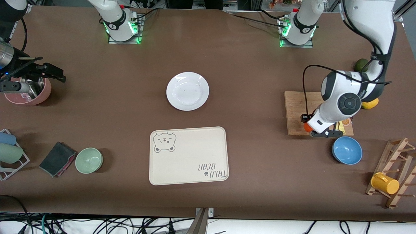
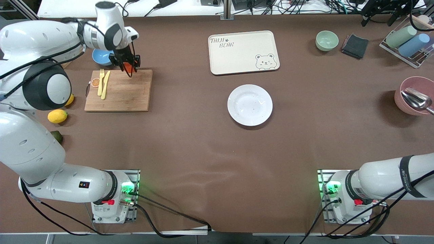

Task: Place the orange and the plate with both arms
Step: 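Close the left gripper on the orange and lift it, then carry the orange with the left gripper over the white plate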

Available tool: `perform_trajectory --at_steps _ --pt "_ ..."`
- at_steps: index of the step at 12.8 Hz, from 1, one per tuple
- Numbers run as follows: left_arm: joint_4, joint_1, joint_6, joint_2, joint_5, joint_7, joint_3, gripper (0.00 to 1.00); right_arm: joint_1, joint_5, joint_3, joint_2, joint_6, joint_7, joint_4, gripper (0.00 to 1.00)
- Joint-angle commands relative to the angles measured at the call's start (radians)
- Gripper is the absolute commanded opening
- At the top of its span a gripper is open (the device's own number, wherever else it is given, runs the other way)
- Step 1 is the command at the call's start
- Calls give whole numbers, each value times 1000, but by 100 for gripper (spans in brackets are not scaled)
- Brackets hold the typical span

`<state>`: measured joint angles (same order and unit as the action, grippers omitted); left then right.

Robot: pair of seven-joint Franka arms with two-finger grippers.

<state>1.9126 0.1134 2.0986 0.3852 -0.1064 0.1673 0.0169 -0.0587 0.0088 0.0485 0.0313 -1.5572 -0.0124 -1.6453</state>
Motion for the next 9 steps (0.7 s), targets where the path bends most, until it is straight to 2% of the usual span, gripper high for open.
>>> perform_trajectory --at_steps 1,6,7,9 --pt "-46 8 -129 -38 -24 111 -60 1 -3 16 -1 6 6 -8 18 100" --pt "-52 12 -144 -28 -15 593 -348 1 -3 14 -1 6 6 -8 18 100" --pt "-81 31 -144 -11 -13 703 -400 1 -4 14 -1 6 6 -8 18 100" --pt "-168 133 -143 64 -12 887 -426 0 -3 14 -1 6 6 -8 18 100"
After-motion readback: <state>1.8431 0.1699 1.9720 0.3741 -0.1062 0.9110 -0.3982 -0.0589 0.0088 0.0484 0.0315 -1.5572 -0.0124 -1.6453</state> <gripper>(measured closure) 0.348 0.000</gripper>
